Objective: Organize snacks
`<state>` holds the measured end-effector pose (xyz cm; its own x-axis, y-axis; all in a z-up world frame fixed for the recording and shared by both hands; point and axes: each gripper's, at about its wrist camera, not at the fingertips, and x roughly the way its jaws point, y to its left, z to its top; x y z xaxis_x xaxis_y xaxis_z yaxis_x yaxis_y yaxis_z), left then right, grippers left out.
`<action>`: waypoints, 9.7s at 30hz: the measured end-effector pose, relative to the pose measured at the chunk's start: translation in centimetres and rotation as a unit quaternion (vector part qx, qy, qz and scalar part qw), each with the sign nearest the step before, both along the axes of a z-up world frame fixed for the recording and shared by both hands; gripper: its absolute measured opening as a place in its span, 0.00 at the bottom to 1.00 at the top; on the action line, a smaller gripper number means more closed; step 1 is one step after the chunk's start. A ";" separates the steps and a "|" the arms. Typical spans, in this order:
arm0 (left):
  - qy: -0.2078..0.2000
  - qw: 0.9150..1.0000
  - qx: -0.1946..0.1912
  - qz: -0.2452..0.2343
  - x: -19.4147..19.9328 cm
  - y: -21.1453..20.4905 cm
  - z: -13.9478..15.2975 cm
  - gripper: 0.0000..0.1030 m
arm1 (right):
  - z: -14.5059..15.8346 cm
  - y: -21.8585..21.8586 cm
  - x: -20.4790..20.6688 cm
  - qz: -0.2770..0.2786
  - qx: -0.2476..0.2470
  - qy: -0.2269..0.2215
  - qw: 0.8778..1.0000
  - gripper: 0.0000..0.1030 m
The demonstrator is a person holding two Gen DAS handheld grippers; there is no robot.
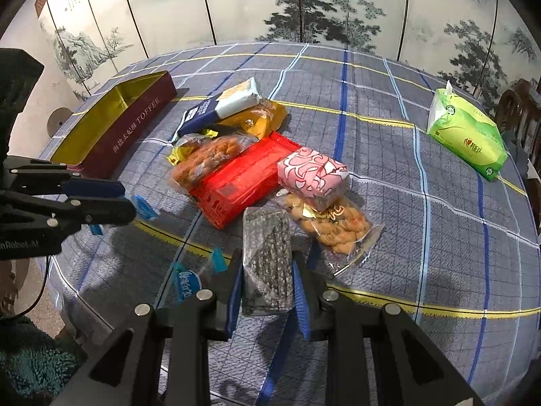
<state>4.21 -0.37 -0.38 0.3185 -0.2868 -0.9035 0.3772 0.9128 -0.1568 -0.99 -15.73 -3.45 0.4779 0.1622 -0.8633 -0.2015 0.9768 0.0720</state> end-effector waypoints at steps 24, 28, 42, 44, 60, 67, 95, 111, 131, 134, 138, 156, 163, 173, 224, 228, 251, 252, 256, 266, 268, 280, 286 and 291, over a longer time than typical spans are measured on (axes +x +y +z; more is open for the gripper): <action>-0.066 0.985 0.072 0.139 5.5 15.0 4.3 0.23 | 1.3 -0.5 0.2 -0.036 0.002 -0.020 0.999 0.26; -0.045 0.983 0.085 0.156 6.2 17.7 2.2 0.23 | 1.9 -0.5 0.3 -0.044 0.002 -0.027 0.999 0.26; -0.017 0.980 0.110 0.164 5.8 21.0 -1.6 0.23 | 3.0 3.0 2.1 -0.023 0.002 -0.036 0.999 0.26; -0.012 0.980 0.114 0.163 5.6 21.3 -2.0 0.23 | 3.2 3.8 2.5 -0.016 0.002 -0.037 0.999 0.26; 0.004 0.979 0.115 0.169 4.8 22.7 -3.6 0.26 | 4.2 10.7 5.2 0.050 0.010 -0.045 0.998 0.26; 0.000 0.979 0.097 0.180 4.3 23.2 -3.5 0.32 | 4.4 13.0 6.0 0.070 0.011 -0.046 0.996 0.26; -0.056 0.914 0.073 0.394 -5.4 32.4 2.8 0.56 | 2.7 28.4 10.2 0.199 0.005 -0.045 0.979 0.26; -0.032 0.907 0.055 0.416 -7.0 33.2 1.7 0.57 | -0.4 31.4 12.1 0.222 -0.030 -0.018 0.974 0.26; -0.037 0.936 0.044 0.348 -4.6 27.6 2.4 0.57 | 2.4 28.2 10.5 0.197 0.017 -0.043 0.979 0.40; -0.045 0.947 0.040 0.317 -4.0 25.2 2.9 0.57 | 4.2 25.2 9.5 0.188 0.023 -0.052 0.980 0.43; -0.047 0.961 0.036 0.269 -3.4 21.3 3.2 0.61 | 5.8 18.9 7.8 0.160 0.015 -0.053 0.986 0.43; -0.017 0.997 0.028 0.064 -4.6 5.0 0.5 0.64 | 1.5 -4.0 3.4 0.093 -0.078 0.010 0.993 0.54; -0.008 0.999 0.031 0.012 -4.9 1.3 -0.6 0.65 | -0.5 -3.1 5.0 0.170 -0.089 0.007 0.981 0.58; -0.024 0.998 0.006 -0.065 -4.4 -2.7 -1.2 0.69 | -2.5 -3.4 6.3 0.164 -0.047 0.023 0.985 0.58; -0.010 0.995 0.000 -0.103 -3.0 -6.3 -2.8 0.22 | -2.7 -5.1 1.3 0.021 -0.034 0.038 0.998 0.42; -0.013 0.996 -0.004 -0.084 -2.8 -4.9 -2.1 0.22 | -2.7 -4.8 1.4 0.013 -0.041 0.040 0.998 0.42; -0.052 0.983 0.024 0.176 1.9 15.6 2.7 0.22 | -2.8 -3.9 0.9 -0.050 -0.058 0.042 0.996 0.42; -0.050 0.980 0.029 0.188 2.3 16.7 2.7 0.22 | -2.8 -3.9 0.9 -0.054 -0.056 0.043 0.996 0.42; -0.042 0.974 0.044 0.218 3.3 19.5 2.1 0.22 | -2.8 -3.8 0.9 -0.066 -0.056 0.045 0.995 0.42; -0.006 0.971 0.067 0.230 4.4 22.4 -1.0 0.23 | -2.8 -3.6 1.0 -0.086 -0.058 0.053 0.993 0.42; -0.002 0.971 0.073 0.228 4.3 22.5 -1.5 0.23 | -2.8 -3.3 1.0 -0.086 -0.059 0.055 0.993 0.42; -0.004 0.972 0.071 0.223 4.2 22.6 -2.1 0.26 | -2.5 -2.4 0.9 -0.087 -0.052 0.066 0.993 0.41; -0.002 0.972 0.070 0.226 4.2 22.6 -2.1 0.37 | -2.3 -2.0 0.7 -0.085 -0.043 0.067 0.993 0.40; -0.005 0.972 0.071 0.226 4.0 22.4 -2.0 0.42 | -1.5 -1.0 0.2 -0.070 -0.037 0.066 0.995 0.38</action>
<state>8.19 22.05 -2.38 0.3918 0.0112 -0.9200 -0.0665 0.9977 -0.0162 -0.77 -16.71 -4.94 0.3734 0.0350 -0.9270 -0.0570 0.9983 0.0147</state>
